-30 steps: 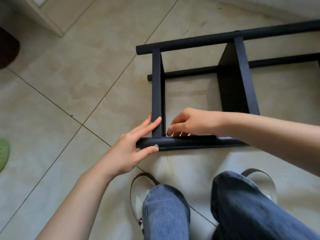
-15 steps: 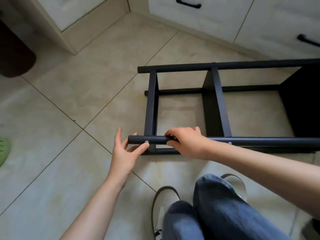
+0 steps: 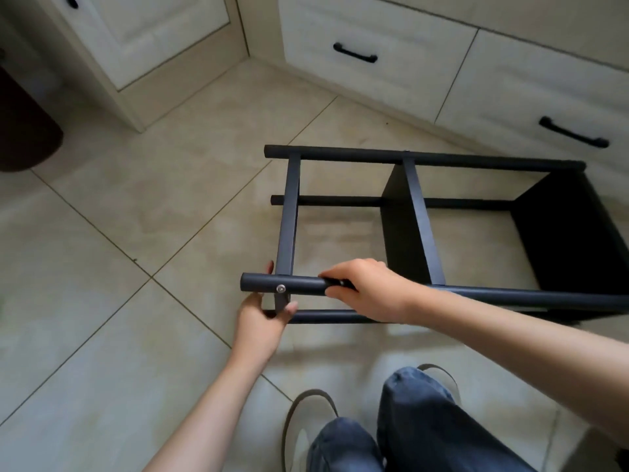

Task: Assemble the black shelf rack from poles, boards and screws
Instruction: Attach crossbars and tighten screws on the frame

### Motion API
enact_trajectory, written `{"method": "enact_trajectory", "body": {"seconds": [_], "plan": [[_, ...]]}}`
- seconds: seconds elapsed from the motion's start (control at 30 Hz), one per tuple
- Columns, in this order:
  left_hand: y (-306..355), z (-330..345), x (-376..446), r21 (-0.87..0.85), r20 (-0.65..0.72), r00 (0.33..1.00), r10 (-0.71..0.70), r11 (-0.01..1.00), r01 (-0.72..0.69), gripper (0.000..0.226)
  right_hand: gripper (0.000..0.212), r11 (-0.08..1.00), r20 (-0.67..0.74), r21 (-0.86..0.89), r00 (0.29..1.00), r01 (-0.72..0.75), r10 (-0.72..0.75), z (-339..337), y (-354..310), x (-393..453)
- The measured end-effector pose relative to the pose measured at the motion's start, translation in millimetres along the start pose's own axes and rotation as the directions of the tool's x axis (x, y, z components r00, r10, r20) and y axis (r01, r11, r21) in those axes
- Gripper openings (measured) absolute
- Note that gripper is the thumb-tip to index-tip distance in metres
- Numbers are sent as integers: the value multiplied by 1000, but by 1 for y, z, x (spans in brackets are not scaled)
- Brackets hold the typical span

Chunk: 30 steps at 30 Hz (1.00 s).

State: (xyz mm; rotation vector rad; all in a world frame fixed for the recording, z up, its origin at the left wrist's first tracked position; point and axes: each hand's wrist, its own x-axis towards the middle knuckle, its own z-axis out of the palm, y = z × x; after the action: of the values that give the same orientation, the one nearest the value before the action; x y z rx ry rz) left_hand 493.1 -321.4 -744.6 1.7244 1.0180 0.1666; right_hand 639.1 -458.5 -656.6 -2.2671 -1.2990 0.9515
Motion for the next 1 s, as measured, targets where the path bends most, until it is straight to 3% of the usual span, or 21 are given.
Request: {"method": "enact_trajectory", "body": {"seconds": [0.1,0.37,0.53,0.6,0.73,1.0], "plan": [[28,-2,-12,61,-33,992,121,991,-119,40,18,999,-65,30,997,45,-43,-32,-12,-15],[140,-23,-50,109,-140,879,456,890,-444,51,25,936,-329,330,944,120,-5,-108,-53,-70],[214,-38,-77,166,-168,742,649,761,-627,63,19,855,-514,452,858,255,17,-145,-75,-110],[242,-40,-84,232,-166,685,709,704,-672,63,30,821,-587,484,808,303,48,-157,-79,-125],[294,-40,-99,331,-108,586,803,585,-741,60,54,706,-666,602,722,373,186,-177,-77,-151],[363,2,-150,525,54,353,934,275,-805,64,69,384,-646,763,620,520,445,-186,-49,-211]]}}
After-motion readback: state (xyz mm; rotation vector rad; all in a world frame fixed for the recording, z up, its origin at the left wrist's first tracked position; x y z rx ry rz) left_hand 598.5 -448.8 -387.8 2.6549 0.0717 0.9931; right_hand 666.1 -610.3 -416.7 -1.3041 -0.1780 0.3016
